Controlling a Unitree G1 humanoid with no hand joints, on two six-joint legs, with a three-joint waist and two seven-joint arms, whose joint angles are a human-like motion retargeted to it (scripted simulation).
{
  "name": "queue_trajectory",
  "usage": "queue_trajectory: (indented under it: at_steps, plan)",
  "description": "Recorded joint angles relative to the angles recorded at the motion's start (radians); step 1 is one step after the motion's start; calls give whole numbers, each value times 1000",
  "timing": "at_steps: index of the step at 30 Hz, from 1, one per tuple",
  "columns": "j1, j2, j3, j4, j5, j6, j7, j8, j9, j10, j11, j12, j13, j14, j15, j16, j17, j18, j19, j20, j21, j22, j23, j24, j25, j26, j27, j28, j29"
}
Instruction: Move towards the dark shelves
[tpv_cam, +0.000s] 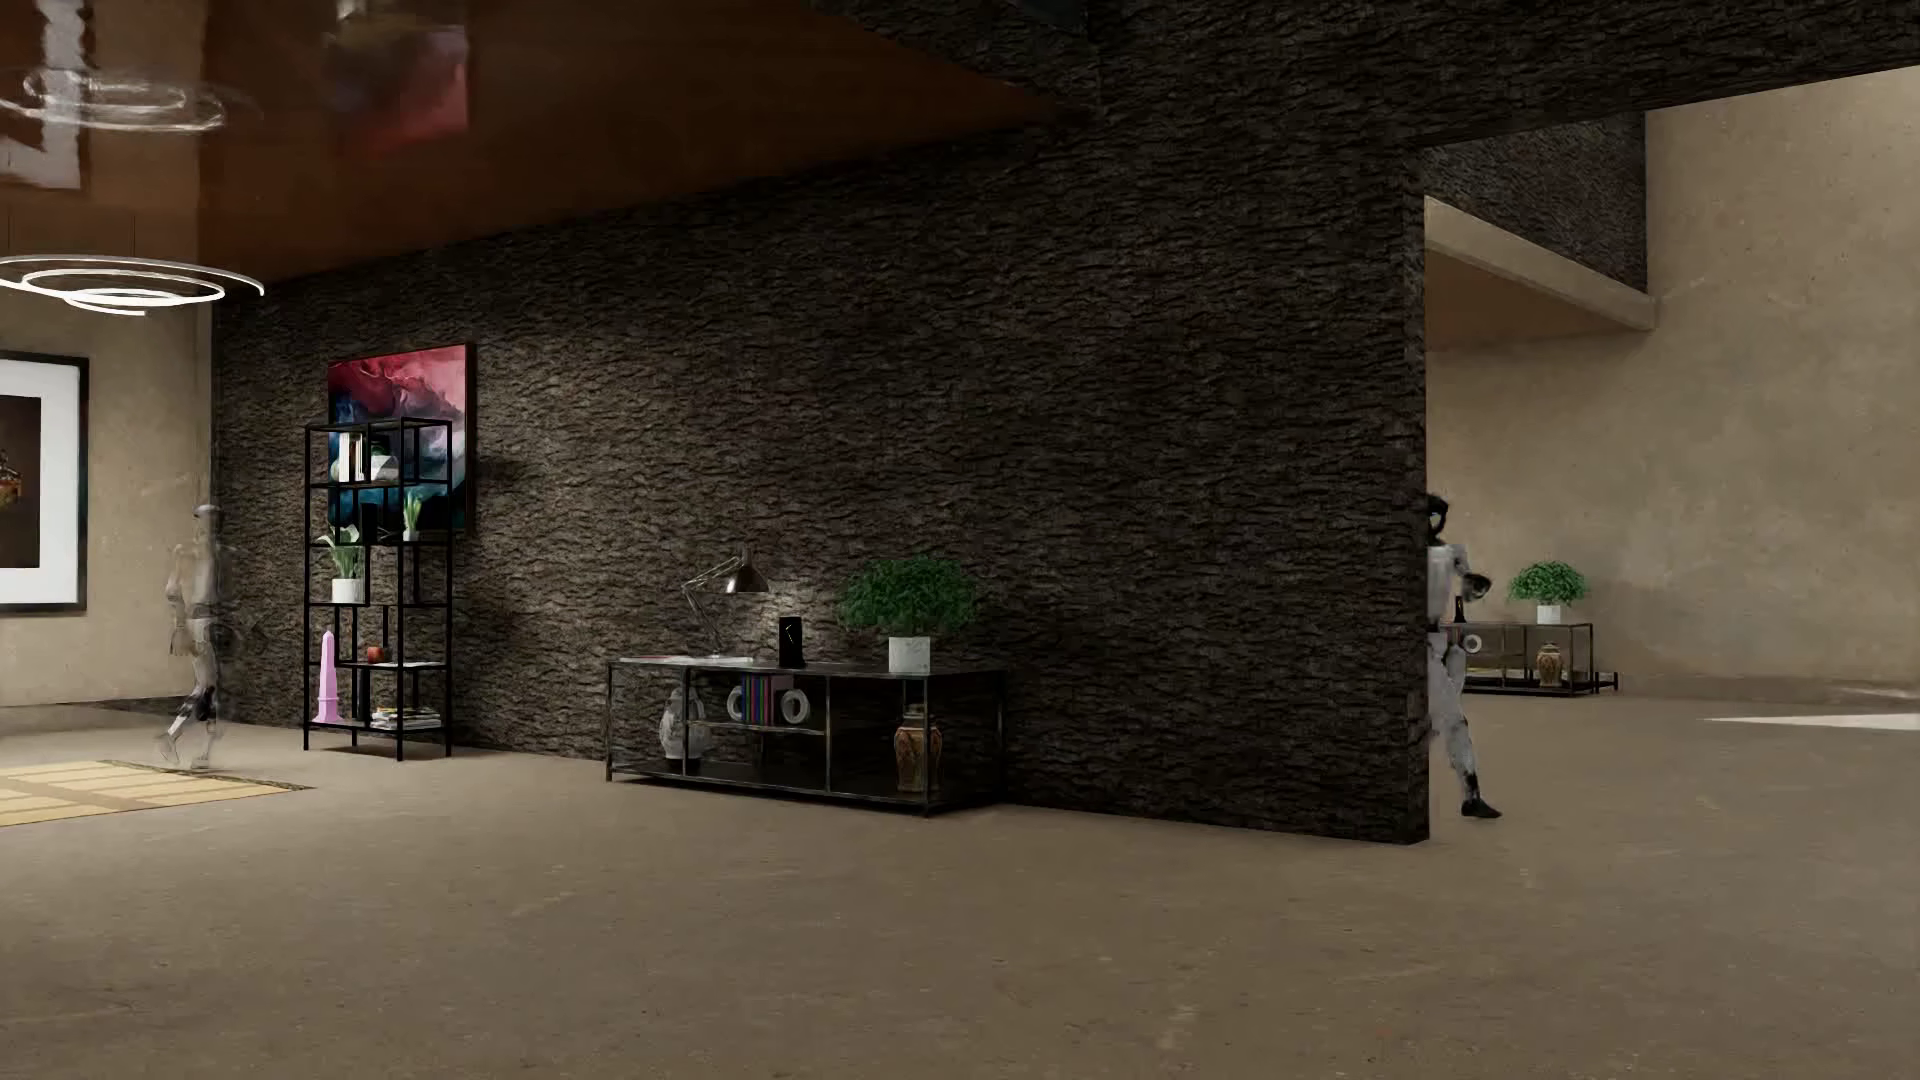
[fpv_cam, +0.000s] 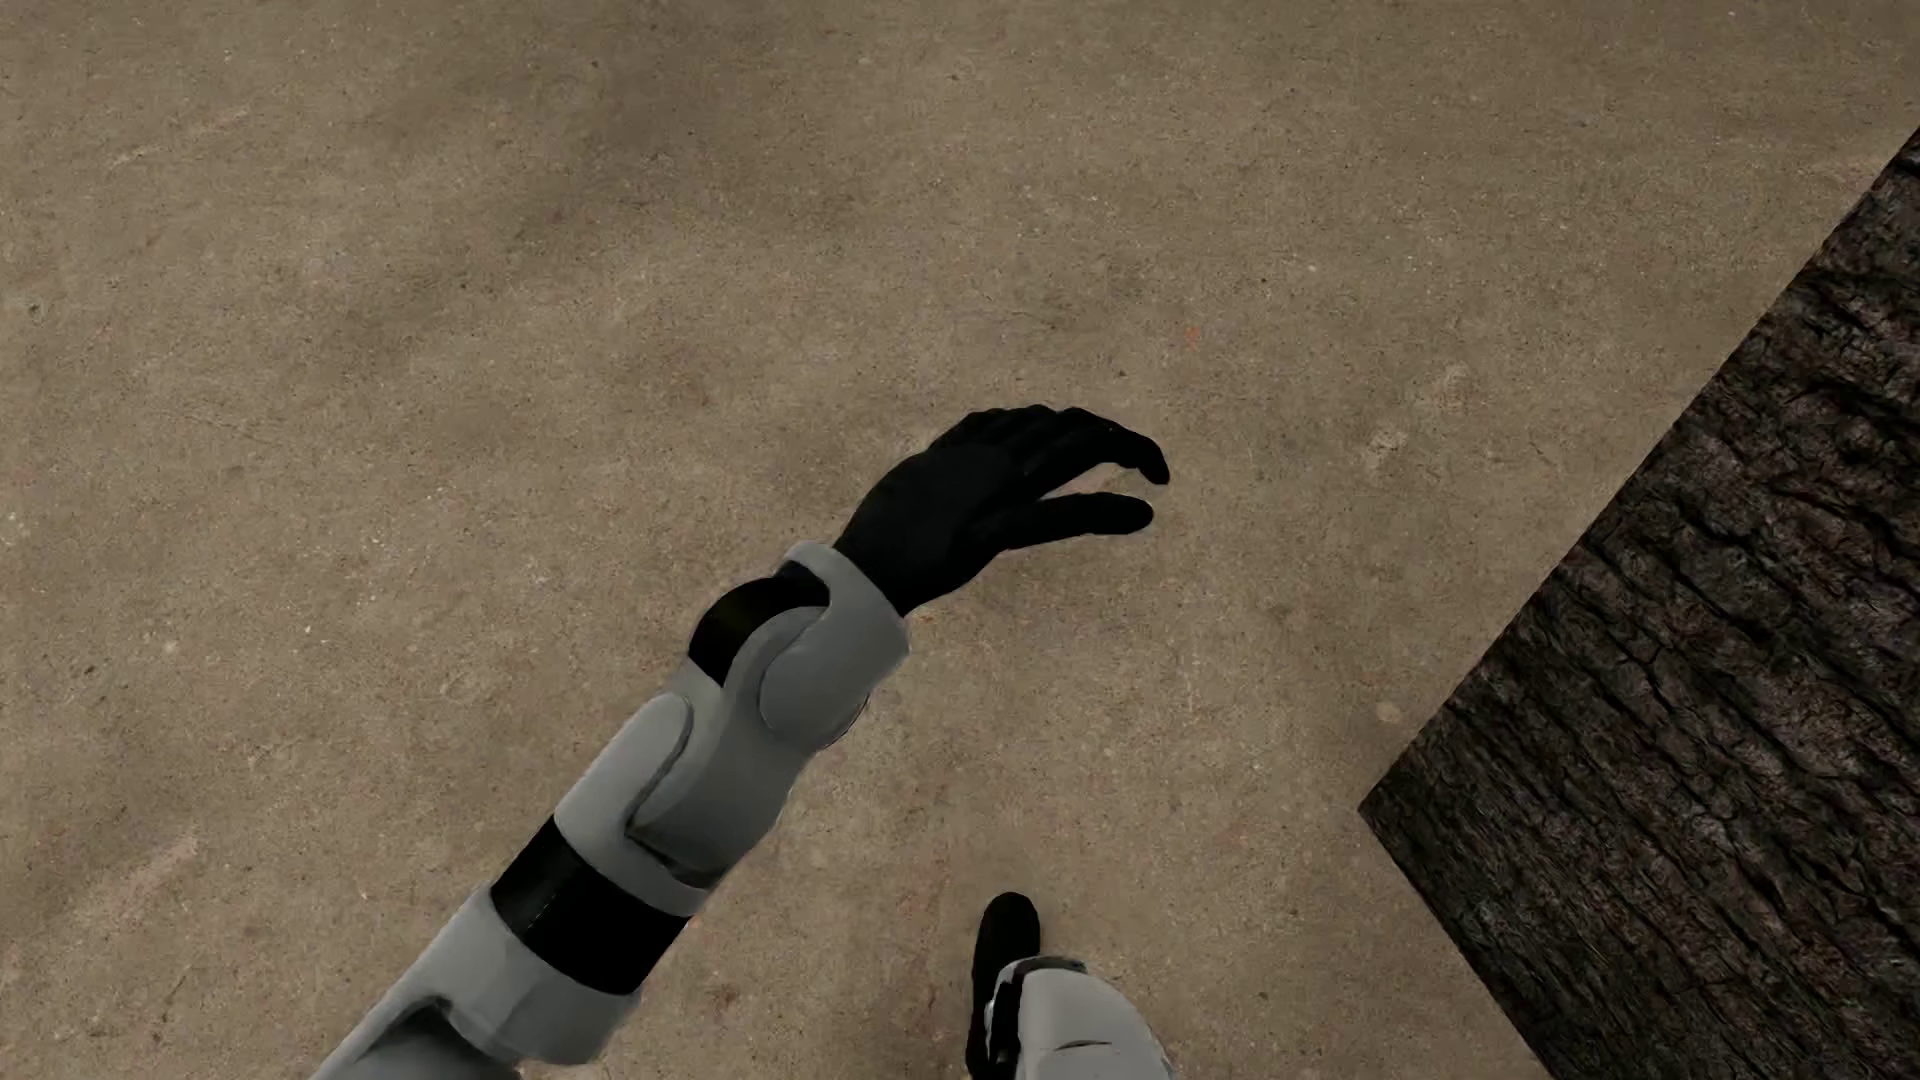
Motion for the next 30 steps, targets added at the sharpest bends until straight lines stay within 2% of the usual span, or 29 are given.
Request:
queue_trajectory:
  at_steps: [1, 2, 3, 4, 5, 6, 7, 8, 9, 10, 11, 12, 13, 15, 16, 17, 19, 20, 21, 22, 23, 24, 25, 26, 27, 28, 29, 30]
  plan:
    - [4, 11, -4, 33, 19, 19, 29, -11, 2, 84, 76, 64, -23, 109, 13, 10, -15, 4, -34, 23, 60, -18, 18, -10, -128, 13, -36, 18, 1]
    - [-38, 21, -6, 72, 45, 41, 47, -23, 5, 251, 150, 146, -54, 207, -35, 17, 13, -14, -70, 45, 42, -11, 15, -5, -159, 47, -42, 37, -36]
    - [-124, 53, -6, 133, 81, 62, 81, -32, 8, 472, 183, 230, -91, 329, -95, 27, 74, -25, -89, 63, -32, 23, 3, 37, -94, 94, -31, 54, -86]
    - [-222, 104, 0, 199, 119, 82, 93, -34, 9, 684, 186, 306, -131, 455, -144, 47, 147, -34, -89, 66, -133, 91, -9, 146, 47, 149, -22, 55, -104]
    - [-324, 165, 13, 254, 159, 102, 90, -31, 9, 852, 167, 368, -177, 414, -179, 57, 197, -17, -88, 62, -185, 195, -23, 276, 156, 204, -5, 40, -121]
    - [-434, 234, 32, 297, 198, 118, 79, -22, 8, 980, 130, 424, -226, 352, -204, 45, 227, 12, -85, 84, -183, 326, -37, 356, 223, 271, 2, 38, -160]
    - [-539, 308, 54, 327, 236, 130, 67, -1, 4, 1062, 84, 485, -275, 332, -222, 13, 233, 19, -82, 152, -126, 473, -43, 348, 231, 330, -2, 34, -210]
    - [-639, 377, 78, 343, 270, 138, 54, 30, -2, 1095, 42, 546, -332, 340, -241, -26, 227, 29, -80, 277, -36, 620, -43, 275, 195, 407, -7, 52, -251]
    - [-723, 446, 100, 355, 299, 142, 50, 69, -9, 1075, 5, 607, -400, 339, -263, -41, 210, 43, -76, 408, 64, 745, -33, 208, 140, 485, -37, 65, -264]
    - [-802, 510, 120, 346, 323, 143, 40, 114, -15, 1016, -29, 675, -474, 341, -287, -32, 196, 33, -72, 495, 156, 836, -43, 182, 96, 505, -82, 65, -278]
    - [-867, 560, 136, 347, 342, 145, 43, 158, -20, 911, -49, 755, -550, 341, -315, -6, 183, 44, -67, 495, 233, 875, -68, 218, 71, 494, -125, 45, -280]
    - [-914, 603, 148, 340, 356, 146, 52, 199, -26, 753, -63, 847, -618, 345, -345, 21, 180, 49, -62, 482, 281, 871, -110, 257, 86, 435, -161, 48, -295]
    - [-939, 646, 156, 328, 366, 149, 70, 234, -32, 532, -90, 940, -672, 378, -368, 27, 182, 45, -58, 508, 311, 842, -157, 245, 126, 390, -177, 79, -310]
    - [-901, 724, 169, 238, 368, 153, 42, 269, -45, -44, -137, 1093, -724, 388, -397, 14, 173, -12, -50, 544, 344, 804, -261, 191, 256, 333, -185, 99, -360]
    - [-898, 767, 172, 195, 364, 153, 41, 269, -48, -197, -145, 1153, -726, 351, -409, 15, 156, -89, -43, 560, 354, 802, -313, 166, 328, 306, -186, 78, -375]
    - [-907, 810, 172, 160, 356, 153, 83, 254, -48, -211, -147, 1175, -706, 353, -409, 24, 136, -101, -40, 542, 354, 808, -359, 189, 387, 301, -183, 40, -399]
    - [-922, 892, 180, 105, 336, 143, 110, 206, -51, -26, -99, 1170, -621, 376, -364, 36, 110, -55, -24, 537, 322, 809, -402, 234, 495, 311, -142, -11, -419]
    - [-913, 921, 191, 91, 316, 132, 117, 187, -56, 38, -67, 1163, -578, 435, -304, 21, 104, 24, -9, 559, 316, 794, -383, 245, 527, 322, -114, -5, -414]
    - [-900, 922, 201, 95, 291, 118, 140, 172, -60, 125, 23, 1162, -543, 450, -218, -13, 104, 101, -9, 600, 313, 766, -330, 233, 544, 324, -72, 25, -396]
    - [-902, 883, 208, 100, 263, 101, 155, 163, -61, 224, 181, 1149, -512, 385, -138, -46, 106, 136, 56, 638, 309, 743, -253, 211, 547, 315, -28, 60, -387]
    - [-880, 806, 213, 102, 206, 84, 176, 137, -59, 280, 393, 1122, -496, 314, -51, -83, 103, 140, 163, 666, 315, 731, -146, 184, 515, 308, 37, 76, -358]
    - [-841, 702, 214, 97, 149, 66, 197, 137, -55, 301, 605, 1079, -491, 257, 45, -115, 98, 131, 189, 682, 329, 721, -27, 165, 464, 303, 101, 97, -329]
    - [-792, 596, 208, 89, 87, 46, 212, 139, -52, 301, 772, 1017, -481, 212, 14, -129, 89, 119, 162, 672, 352, 722, 86, 170, 403, 300, 140, 104, -287]
    - [-736, 489, 196, 80, 48, 29, 217, 150, -49, 287, 888, 943, -450, 177, -60, -128, 74, 110, 116, 651, 378, 725, 156, 187, 339, 295, 146, 104, -255]
    - [-678, 384, 178, 68, 18, 15, 211, 159, -45, 260, 963, 859, -401, 151, -102, -121, 58, 99, 106, 626, 386, 727, 175, 213, 291, 292, 134, 116, -248]
    - [-620, 285, 158, 50, -13, 4, 201, 166, -42, 228, 987, 773, -329, 129, -116, -112, 45, 90, 89, 608, 340, 736, 143, 229, 296, 278, 118, 130, -265]
    - [-561, 195, 136, 34, -35, -5, 184, 164, -40, 189, 958, 677, -248, 111, -123, -104, 54, 82, 58, 591, 258, 746, 89, 235, 344, 260, 106, 139, -287]
    - [-508, 117, 114, 19, -50, -11, 164, 158, -37, 154, 885, 582, -164, 94, -154, -95, 70, 75, 46, 571, 156, 752, 27, 237, 421, 245, 98, 144, -301]
